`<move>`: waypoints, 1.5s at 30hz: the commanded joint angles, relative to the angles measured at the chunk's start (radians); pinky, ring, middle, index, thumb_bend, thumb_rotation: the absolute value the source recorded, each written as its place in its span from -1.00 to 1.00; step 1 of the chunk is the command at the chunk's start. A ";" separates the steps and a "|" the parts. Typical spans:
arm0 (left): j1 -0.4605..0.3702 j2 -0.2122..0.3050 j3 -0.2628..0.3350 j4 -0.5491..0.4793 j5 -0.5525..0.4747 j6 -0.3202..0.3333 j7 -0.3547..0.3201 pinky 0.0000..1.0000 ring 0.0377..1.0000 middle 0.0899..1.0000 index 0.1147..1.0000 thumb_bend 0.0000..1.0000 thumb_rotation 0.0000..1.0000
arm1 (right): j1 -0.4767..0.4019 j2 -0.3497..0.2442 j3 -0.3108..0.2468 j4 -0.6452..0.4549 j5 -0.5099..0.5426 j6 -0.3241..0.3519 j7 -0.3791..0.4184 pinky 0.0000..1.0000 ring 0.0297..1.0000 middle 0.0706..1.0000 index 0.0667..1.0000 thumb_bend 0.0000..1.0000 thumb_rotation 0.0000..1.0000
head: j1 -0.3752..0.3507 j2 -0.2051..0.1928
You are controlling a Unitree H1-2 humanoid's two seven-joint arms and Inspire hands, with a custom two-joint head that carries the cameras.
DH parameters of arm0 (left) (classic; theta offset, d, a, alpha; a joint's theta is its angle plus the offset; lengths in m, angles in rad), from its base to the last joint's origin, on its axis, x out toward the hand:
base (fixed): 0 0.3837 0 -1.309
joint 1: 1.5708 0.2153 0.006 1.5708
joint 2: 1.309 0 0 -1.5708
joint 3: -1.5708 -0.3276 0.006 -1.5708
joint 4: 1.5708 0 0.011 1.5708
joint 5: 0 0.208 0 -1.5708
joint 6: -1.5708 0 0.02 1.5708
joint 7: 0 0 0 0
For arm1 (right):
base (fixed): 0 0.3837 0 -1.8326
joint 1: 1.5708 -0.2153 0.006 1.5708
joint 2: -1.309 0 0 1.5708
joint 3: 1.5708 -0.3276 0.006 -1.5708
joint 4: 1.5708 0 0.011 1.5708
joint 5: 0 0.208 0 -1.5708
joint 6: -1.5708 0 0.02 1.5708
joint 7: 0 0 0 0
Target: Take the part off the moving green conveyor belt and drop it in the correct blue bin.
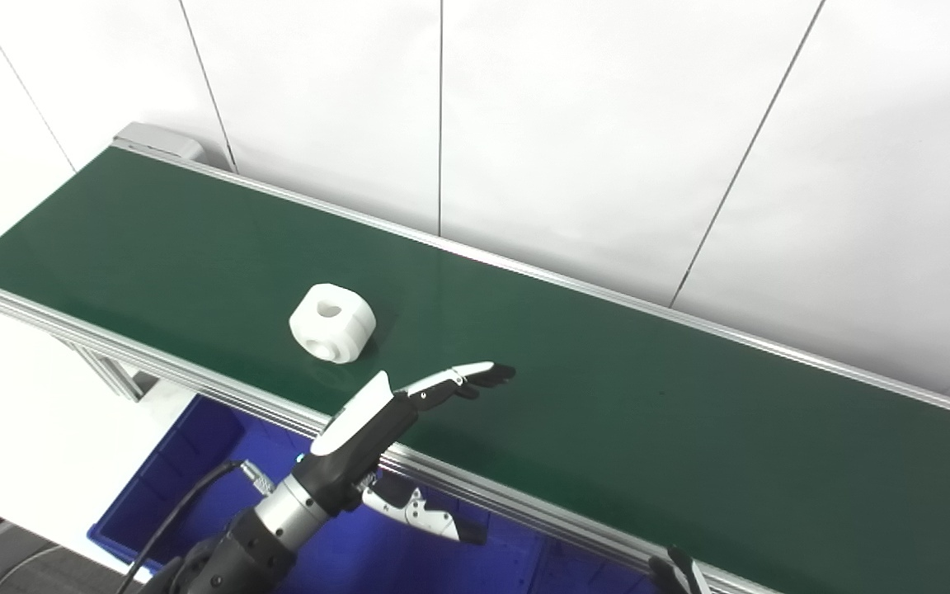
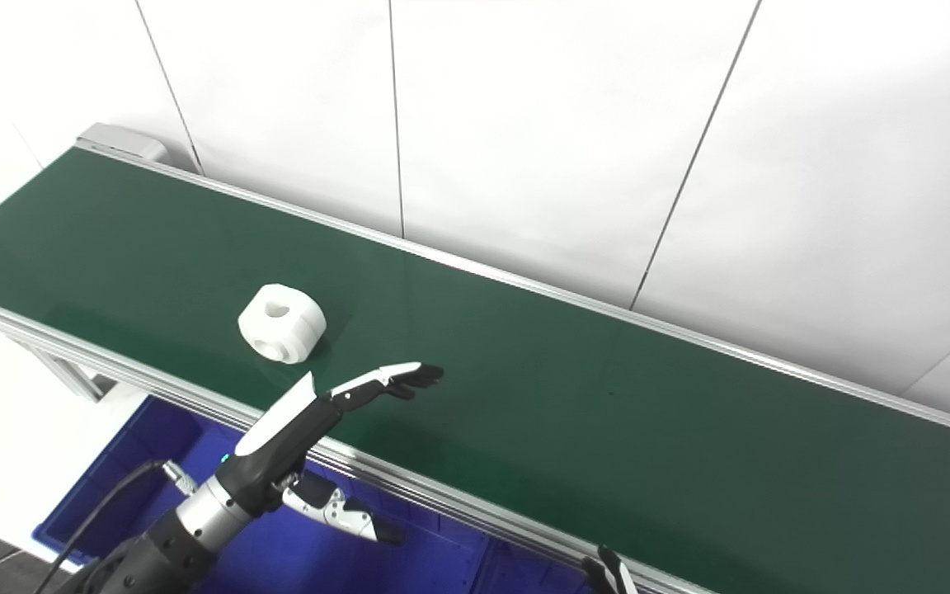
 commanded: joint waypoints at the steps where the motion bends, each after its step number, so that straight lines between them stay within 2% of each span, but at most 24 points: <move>1: -0.026 0.014 0.023 -0.030 0.018 0.012 -0.008 0.60 0.70 0.75 0.75 0.34 -0.17 | 0.005 -0.001 -0.004 -0.041 -0.008 -0.057 -0.023 0.49 0.64 0.66 0.82 0.44 -0.06 | 0.000 0.000; 5: -0.056 0.031 0.051 -0.026 0.029 0.037 -0.029 0.63 0.73 0.77 0.79 0.28 -0.19 | 0.015 0.002 -0.010 -0.058 -0.005 -0.056 -0.016 0.50 0.64 0.65 0.82 0.44 -0.06 | 0.000 0.000; 7: -0.068 0.034 0.065 -0.028 0.041 0.056 -0.036 0.64 0.74 0.79 0.80 0.27 -0.20 | 0.017 0.001 -0.012 -0.065 -0.003 -0.056 -0.012 0.53 0.65 0.66 0.83 0.42 -0.07 | -0.013 0.013; 11: -0.103 0.058 0.107 -0.031 0.053 0.107 -0.053 0.64 0.74 0.79 0.80 0.29 -0.19 | 0.028 0.005 -0.016 -0.085 0.000 -0.057 -0.009 0.61 0.65 0.67 0.84 0.41 -0.04 | -0.019 0.018; 14: -0.122 0.075 0.125 -0.020 0.046 0.115 -0.064 0.64 0.75 0.80 0.81 0.29 -0.19 | 0.030 0.007 -0.012 -0.094 0.007 -0.057 -0.015 0.59 0.66 0.67 0.83 0.40 -0.09 | -0.020 0.020; 23: -0.169 0.127 0.170 0.016 0.048 0.151 -0.091 0.63 0.75 0.81 0.81 0.27 -0.34 | 0.036 0.018 -0.026 -0.109 -0.002 -0.057 -0.011 0.47 0.67 0.68 0.84 0.38 0.03 | -0.021 0.026; 28: -0.184 0.147 0.189 0.021 0.058 0.181 -0.102 0.60 0.74 0.82 0.82 0.29 -0.41 | 0.037 0.022 -0.032 -0.105 0.003 -0.057 -0.005 0.41 0.65 0.68 0.83 0.37 0.02 | -0.021 0.026; 34: -0.219 0.193 0.220 0.071 0.061 0.191 -0.111 0.64 0.77 0.83 0.82 0.32 -0.55 | 0.046 0.026 -0.046 -0.113 0.013 -0.057 0.018 0.45 0.68 0.70 0.84 0.36 0.03 | -0.019 0.028; 37: -0.237 0.221 0.226 0.090 0.068 0.217 -0.131 0.64 0.79 0.86 0.85 0.37 -0.60 | 0.046 0.026 -0.049 -0.114 0.010 -0.057 0.016 0.48 0.68 0.70 0.84 0.36 0.03 | -0.016 0.031; 40: -0.253 0.237 0.218 0.101 0.085 0.253 -0.146 0.60 0.77 0.86 0.85 0.44 -0.77 | 0.046 0.025 -0.051 -0.113 0.011 -0.057 0.019 0.36 0.60 0.66 0.81 0.39 0.05 | -0.017 0.032; 45: -0.283 0.250 0.188 0.126 0.188 0.321 -0.157 0.55 0.74 0.84 0.85 0.47 -0.80 | 0.052 0.032 -0.066 -0.119 0.039 -0.057 0.057 0.32 0.48 0.55 0.70 0.41 -0.03 | -0.021 0.035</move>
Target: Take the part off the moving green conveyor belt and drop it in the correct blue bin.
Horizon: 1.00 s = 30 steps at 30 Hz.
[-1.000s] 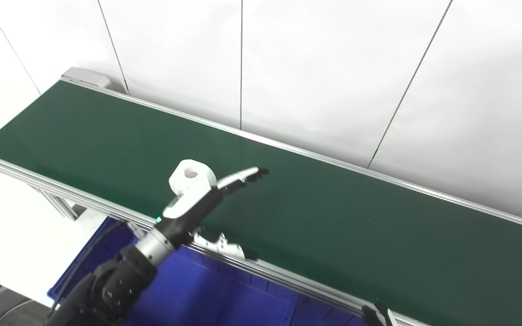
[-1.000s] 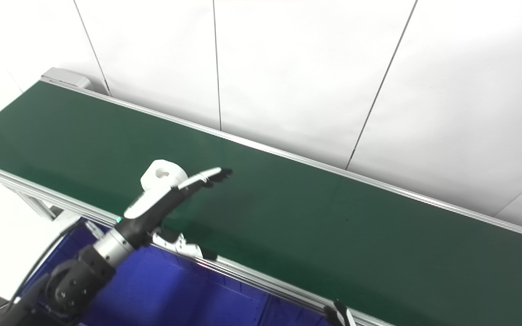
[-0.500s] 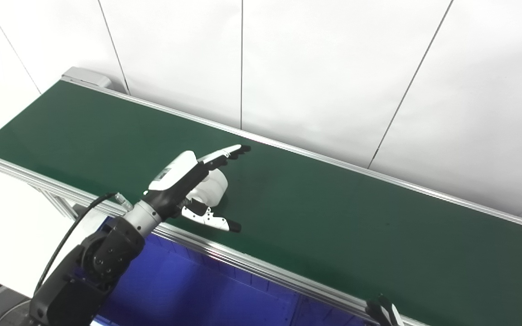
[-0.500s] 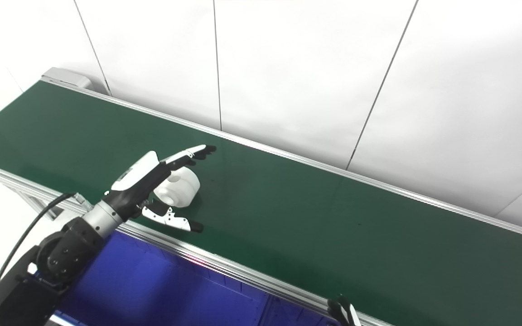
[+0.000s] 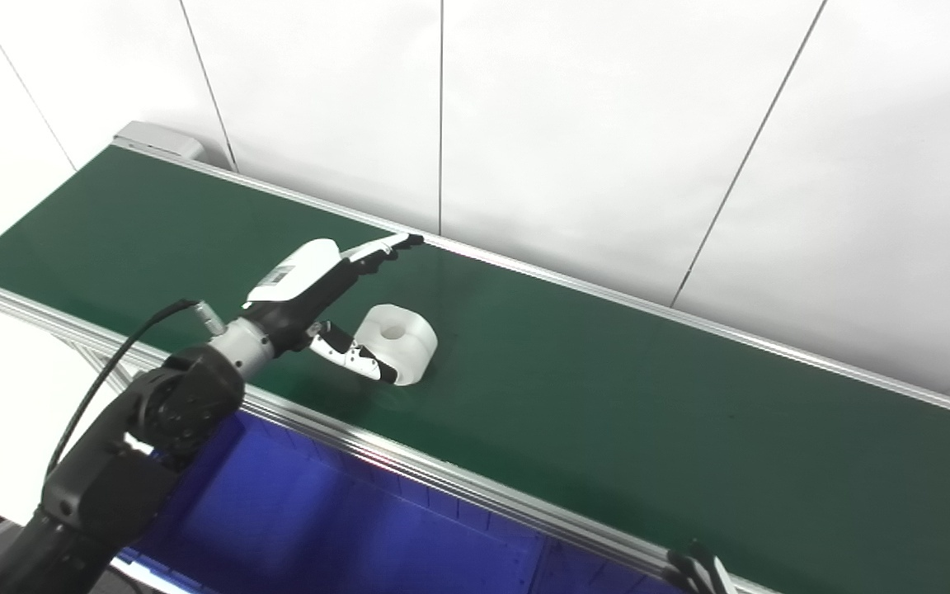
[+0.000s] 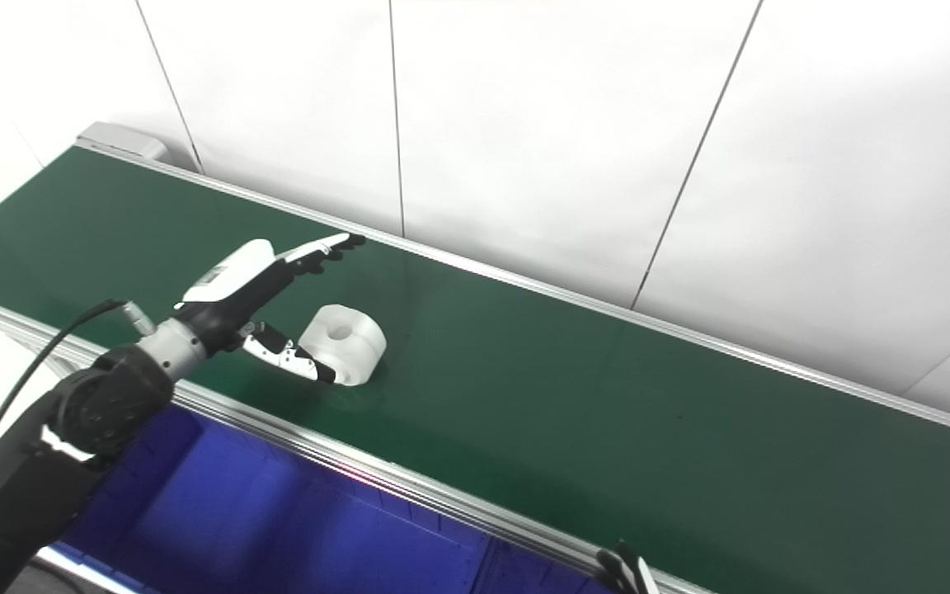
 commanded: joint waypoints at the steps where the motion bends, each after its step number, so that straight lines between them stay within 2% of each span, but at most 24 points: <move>1: -0.035 0.032 -0.008 0.007 0.052 0.013 0.011 0.53 0.72 0.83 0.84 0.49 -0.84 | 0.008 0.008 -0.010 -0.036 0.007 -0.057 0.014 0.31 0.46 0.53 0.67 0.40 -0.06 | -0.001 0.001; 3: -0.051 0.032 -0.026 0.035 0.090 0.021 0.013 0.52 0.73 0.83 0.85 0.53 -0.93 | 0.007 0.008 -0.011 -0.035 0.004 -0.057 0.012 0.30 0.43 0.49 0.64 0.41 -0.07 | 0.002 0.002; 7: -0.080 0.026 -0.061 0.077 0.134 0.031 0.010 0.54 0.74 0.82 0.86 0.60 -0.95 | 0.004 0.005 -0.008 -0.032 0.009 -0.056 0.010 0.32 0.42 0.49 0.63 0.40 -0.08 | 0.007 0.004; 14: -0.109 0.006 -0.129 0.160 0.136 -0.009 0.029 0.61 0.77 0.80 0.85 0.69 -0.97 | 0.007 0.002 -0.011 -0.037 0.009 -0.057 0.011 0.32 0.44 0.50 0.65 0.39 -0.04 | 0.010 0.010; 19: -0.122 -0.024 -0.162 0.227 0.109 -0.078 0.068 0.57 0.71 0.74 0.77 0.66 -0.98 | 0.016 0.004 -0.018 -0.041 0.003 -0.057 0.005 0.31 0.45 0.51 0.65 0.40 0.00 | 0.013 0.019; 22: -0.130 -0.054 -0.173 0.275 0.094 -0.148 0.122 0.50 0.64 0.67 0.69 0.64 -0.98 | 0.020 0.003 -0.024 -0.047 0.001 -0.057 0.012 0.31 0.45 0.52 0.67 0.39 0.02 | 0.011 0.028; 24: -0.134 -0.070 -0.174 0.300 0.078 -0.190 0.148 0.39 0.51 0.54 0.55 0.58 -1.00 | 0.025 0.005 -0.029 -0.052 0.003 -0.057 0.018 0.34 0.46 0.52 0.67 0.39 0.00 | 0.010 0.028; 25: -0.136 -0.076 -0.174 0.309 0.069 -0.204 0.157 0.24 0.34 0.34 0.35 0.46 -1.00 | 0.027 0.005 -0.031 -0.053 0.003 -0.057 0.020 0.34 0.47 0.53 0.68 0.38 0.01 | 0.010 0.028; 26: -0.138 -0.081 -0.175 0.318 0.076 -0.226 0.177 0.19 0.28 0.27 0.28 0.42 -1.00 | 0.028 0.005 -0.032 -0.054 0.003 -0.057 0.020 0.34 0.47 0.53 0.68 0.38 0.02 | 0.010 0.031; 27: -0.139 -0.084 -0.176 0.325 0.081 -0.243 0.192 0.05 0.12 0.06 0.10 0.23 -1.00 | 0.029 0.006 -0.032 -0.054 0.004 -0.056 0.021 0.33 0.47 0.53 0.69 0.37 0.02 | 0.010 0.035; 28: -0.139 -0.088 -0.175 0.329 0.085 -0.256 0.207 -0.04 0.02 -0.08 -0.01 0.11 -1.00 | 0.031 0.006 -0.034 -0.057 0.002 -0.056 0.023 0.32 0.47 0.53 0.69 0.37 0.02 | 0.008 0.036; 30: -0.134 -0.099 -0.168 0.325 0.080 -0.264 0.224 -0.12 -0.06 -0.14 -0.08 0.05 -1.00 | 0.035 0.009 -0.037 -0.060 -0.001 -0.057 0.024 0.31 0.47 0.54 0.70 0.35 0.03 | 0.007 0.043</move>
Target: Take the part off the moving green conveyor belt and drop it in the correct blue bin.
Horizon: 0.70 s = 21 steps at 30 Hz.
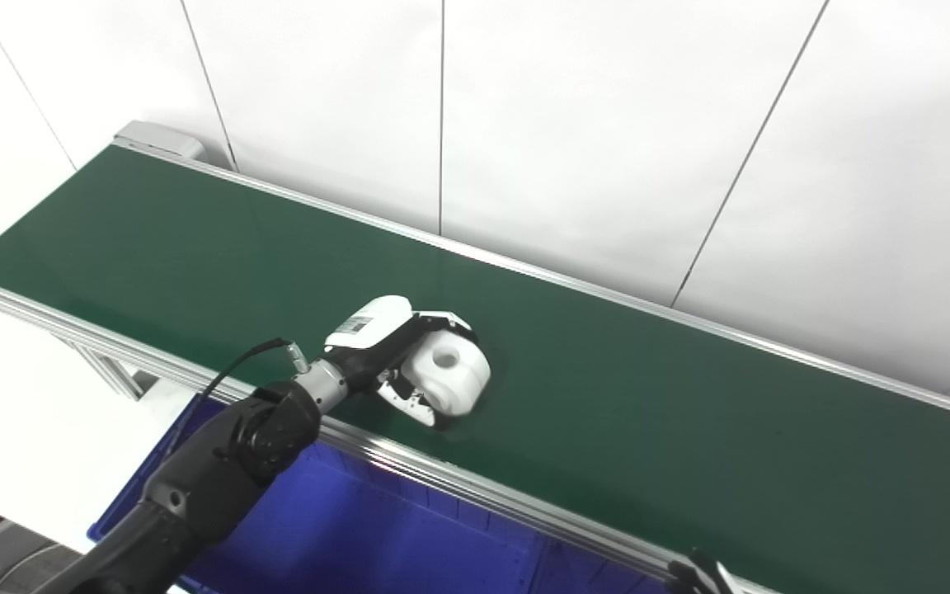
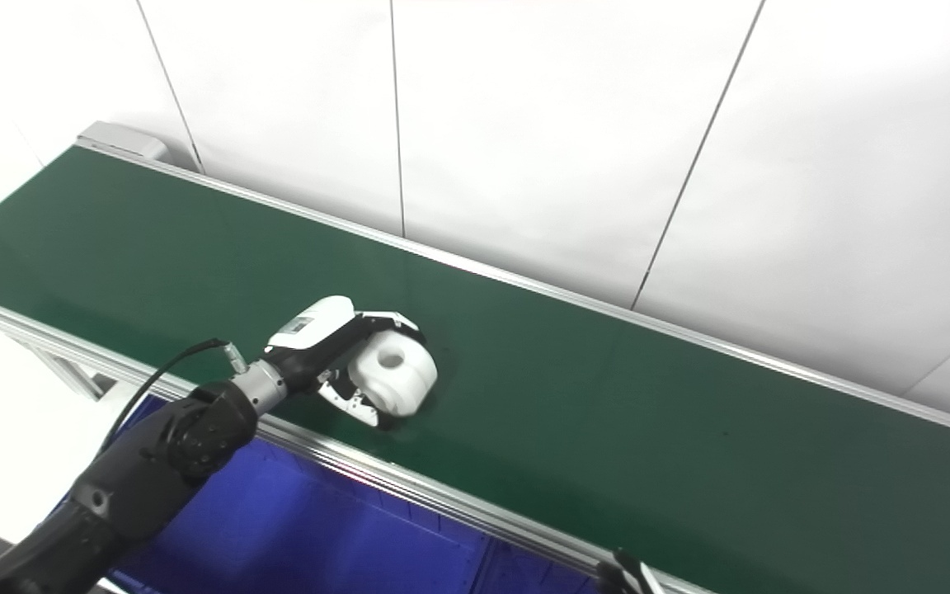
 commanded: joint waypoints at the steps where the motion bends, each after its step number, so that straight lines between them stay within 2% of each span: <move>1: -0.018 0.003 0.017 -0.026 -0.008 -0.028 0.047 -0.14 -0.06 -0.15 -0.10 0.04 -1.00 | 0.012 0.004 -0.005 -0.033 -0.005 -0.057 0.010 0.31 0.47 0.54 0.70 0.36 0.03 | -0.001 -0.001; 6: 0.001 -0.002 0.033 -0.055 -0.024 -0.037 0.060 -0.19 -0.10 -0.18 -0.09 0.03 -1.00 | 0.022 0.007 -0.009 -0.047 -0.010 -0.057 0.015 0.33 0.48 0.55 0.71 0.36 0.05 | -0.031 0.036; 9: 0.027 0.002 0.049 -0.095 -0.057 -0.047 0.056 -0.20 -0.11 -0.19 -0.08 0.03 -1.00 | 0.032 0.014 -0.015 -0.063 -0.009 -0.056 0.026 0.34 0.48 0.54 0.71 0.37 0.08 | -0.080 0.077; 13: 0.063 0.005 0.079 -0.157 -0.106 -0.075 0.056 -0.21 -0.12 -0.19 -0.08 0.03 -1.00 | 0.049 0.032 -0.031 -0.088 -0.009 -0.055 0.050 0.33 0.48 0.55 0.70 0.40 0.13 | -0.178 0.147; 15: 0.080 0.007 0.096 -0.193 -0.132 -0.094 0.052 -0.23 -0.15 -0.20 -0.07 0.03 -1.00 | 0.057 0.047 -0.040 -0.102 -0.012 -0.055 0.059 0.34 0.48 0.55 0.69 0.43 0.17 | -0.239 0.196; 16: 0.086 0.008 0.102 -0.206 -0.144 -0.099 0.048 -0.24 -0.16 -0.20 -0.07 0.03 -1.00 | 0.060 0.054 -0.045 -0.106 -0.013 -0.055 0.062 0.33 0.46 0.53 0.67 0.46 0.18 | -0.239 0.196; 17: 0.094 0.013 0.110 -0.228 -0.159 -0.107 0.043 -0.25 -0.17 -0.20 -0.07 0.03 -1.00 | 0.067 0.063 -0.051 -0.116 -0.025 -0.055 0.066 0.33 0.46 0.53 0.67 0.49 0.22 | -0.300 0.237; 19: 0.111 0.012 0.125 -0.273 -0.190 -0.119 0.039 -0.26 -0.18 -0.20 -0.07 0.03 -1.00 | 0.079 0.078 -0.061 -0.134 -0.037 -0.054 0.079 0.33 0.47 0.54 0.67 0.51 0.24 | -0.327 0.256; 20: 0.119 0.013 0.132 -0.295 -0.209 -0.121 0.032 -0.26 -0.19 -0.20 -0.06 0.03 -1.00 | 0.085 0.087 -0.066 -0.145 -0.041 -0.052 0.089 0.34 0.48 0.55 0.67 0.52 0.24 | -0.366 0.285; 21: 0.124 0.012 0.137 -0.307 -0.221 -0.121 0.027 -0.26 -0.19 -0.20 -0.06 0.03 -1.00 | 0.090 0.093 -0.071 -0.152 -0.042 -0.051 0.097 0.35 0.49 0.56 0.67 0.53 0.24 | -0.366 0.285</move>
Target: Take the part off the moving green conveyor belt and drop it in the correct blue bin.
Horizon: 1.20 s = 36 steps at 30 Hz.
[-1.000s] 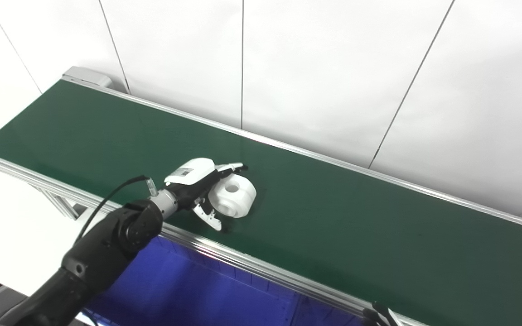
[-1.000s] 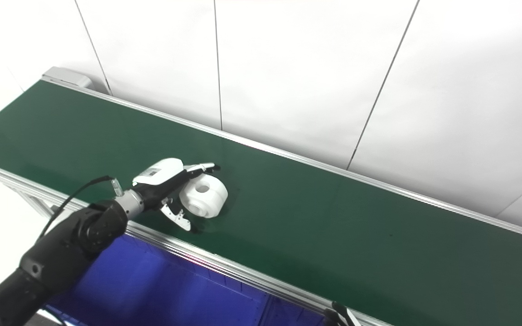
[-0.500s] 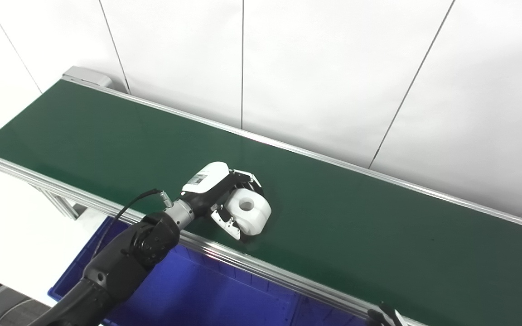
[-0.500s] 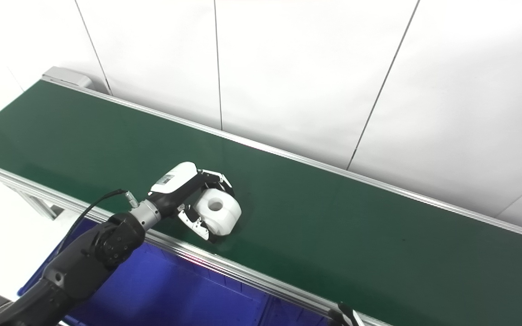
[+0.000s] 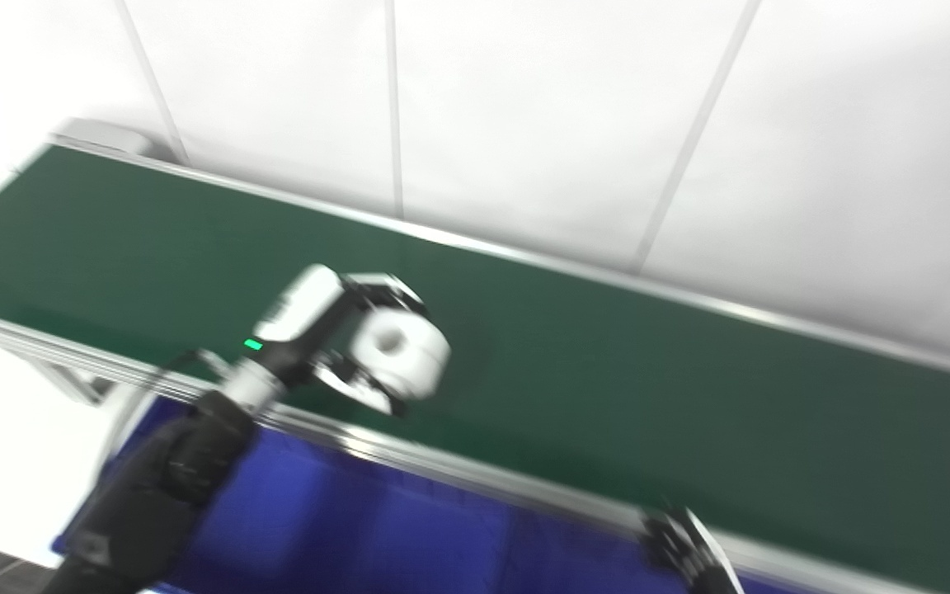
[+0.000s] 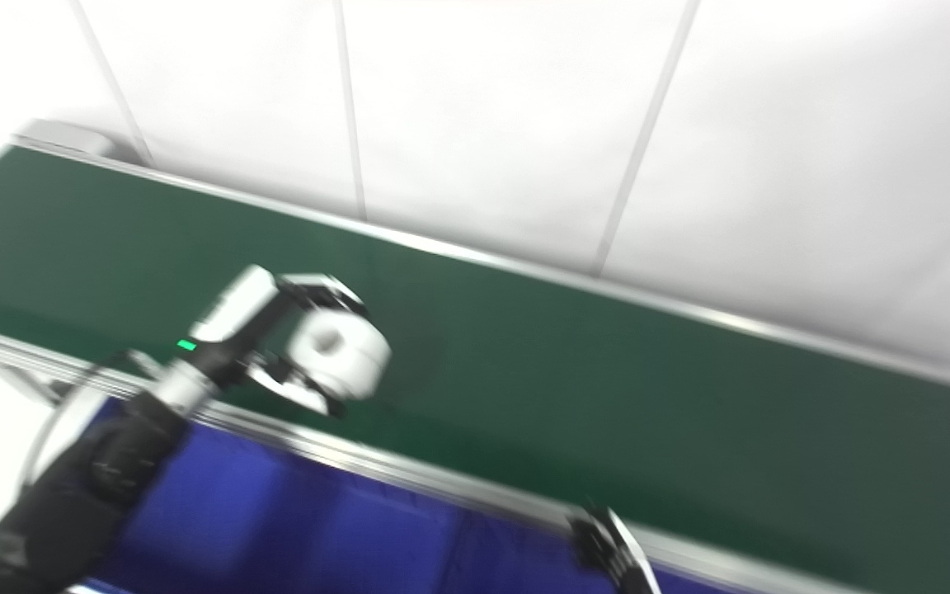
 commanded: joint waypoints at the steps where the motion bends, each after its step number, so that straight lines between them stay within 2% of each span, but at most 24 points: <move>1: 0.003 0.023 0.018 -0.059 -0.059 -0.043 -0.003 -0.26 -0.19 -0.20 -0.06 0.03 -1.00 | 0.019 0.021 -0.012 -0.058 -0.010 -0.041 0.025 0.35 0.50 0.57 0.67 0.53 0.24 | -0.015 0.017; 4: 0.031 0.021 0.025 -0.112 -0.108 -0.041 -0.024 -0.21 -0.14 -0.18 -0.08 0.03 -1.00 | 0.031 0.042 -0.027 -0.090 -0.017 -0.015 0.058 0.41 0.56 0.60 0.69 0.52 0.18 | -0.038 0.039; 5: 0.044 0.017 0.026 -0.137 -0.117 -0.030 -0.030 -0.18 -0.13 -0.17 -0.08 0.03 -1.00 | 0.034 0.052 -0.031 -0.102 -0.020 -0.005 0.067 0.42 0.56 0.61 0.69 0.51 0.17 | -0.050 0.062; 6: 0.053 0.014 0.027 -0.155 -0.123 -0.023 -0.035 -0.18 -0.12 -0.17 -0.08 0.03 -1.00 | 0.036 0.061 -0.035 -0.110 -0.022 0.001 0.076 0.42 0.57 0.62 0.69 0.51 0.16 | -0.050 0.062; 11: 0.106 -0.018 0.029 -0.227 -0.116 -0.009 -0.046 -0.16 -0.09 -0.15 -0.10 0.03 -1.00 | 0.043 0.097 -0.055 -0.145 -0.033 0.044 0.124 0.44 0.59 0.64 0.71 0.49 0.15 | -0.082 0.096; 16: 0.179 -0.053 0.007 -0.253 -0.124 -0.019 -0.060 -0.21 -0.13 -0.16 -0.10 0.03 -1.00 | 0.044 0.118 -0.074 -0.154 -0.040 0.099 0.168 0.46 0.62 0.66 0.74 0.53 0.17 | -0.091 0.096; 18: 0.207 -0.068 0.003 -0.257 -0.116 -0.022 -0.061 -0.31 -0.22 -0.22 -0.09 0.03 -1.00 | 0.045 0.123 -0.079 -0.149 -0.041 0.109 0.179 0.47 0.63 0.67 0.76 0.54 0.18 | -0.086 0.094; 19: 0.221 -0.074 0.001 -0.256 -0.113 -0.029 -0.060 -0.49 -0.42 -0.19 -0.12 0.04 -1.00 | 0.046 0.125 -0.082 -0.146 -0.043 0.112 0.183 0.48 0.64 0.68 0.76 0.54 0.20 | -0.085 0.093; 20: 0.237 -0.081 -0.001 -0.256 -0.110 -0.030 -0.061 -0.58 -0.51 -0.17 -0.14 0.04 -1.00 | 0.047 0.126 -0.084 -0.143 -0.048 0.113 0.186 0.48 0.64 0.68 0.76 0.54 0.21 | -0.082 0.091; 21: 0.255 -0.086 -0.004 -0.257 -0.106 -0.032 -0.062 -0.59 -0.51 -0.25 -0.10 0.03 -1.00 | 0.048 0.127 -0.086 -0.138 -0.050 0.112 0.189 0.49 0.65 0.69 0.76 0.54 0.22 | -0.080 0.091; 23: 0.289 -0.095 -0.009 -0.259 -0.106 -0.032 -0.065 -0.29 -0.21 -0.18 -0.10 0.03 -1.00 | 0.047 0.129 -0.091 -0.126 -0.047 0.110 0.196 0.50 0.66 0.69 0.76 0.54 0.19 | -0.079 0.091; 26: 0.337 -0.110 -0.016 -0.263 -0.104 -0.010 -0.074 -0.15 -0.09 -0.14 -0.13 0.04 -1.00 | 0.046 0.131 -0.095 -0.115 -0.036 0.119 0.207 0.52 0.67 0.69 0.77 0.54 0.17 | -0.070 0.091; 33: 0.411 -0.127 -0.045 -0.192 -0.109 -0.038 -0.088 -0.10 -0.04 -0.13 -0.14 0.04 -1.00 | 0.043 0.133 -0.107 -0.088 -0.046 0.132 0.224 0.54 0.67 0.69 0.76 0.55 0.18 | -0.071 0.085; 35: 0.418 -0.131 -0.054 -0.158 -0.095 -0.055 -0.081 -0.18 -0.10 -0.12 -0.14 0.04 -1.00 | 0.043 0.133 -0.109 -0.078 -0.045 0.135 0.229 0.56 0.69 0.71 0.78 0.55 0.19 | -0.072 0.084; 36: 0.420 -0.136 -0.058 -0.139 -0.088 -0.061 -0.078 -0.30 -0.20 -0.14 -0.13 0.04 -1.00 | 0.043 0.132 -0.110 -0.073 -0.047 0.135 0.230 0.56 0.68 0.70 0.77 0.55 0.19 | -0.070 0.078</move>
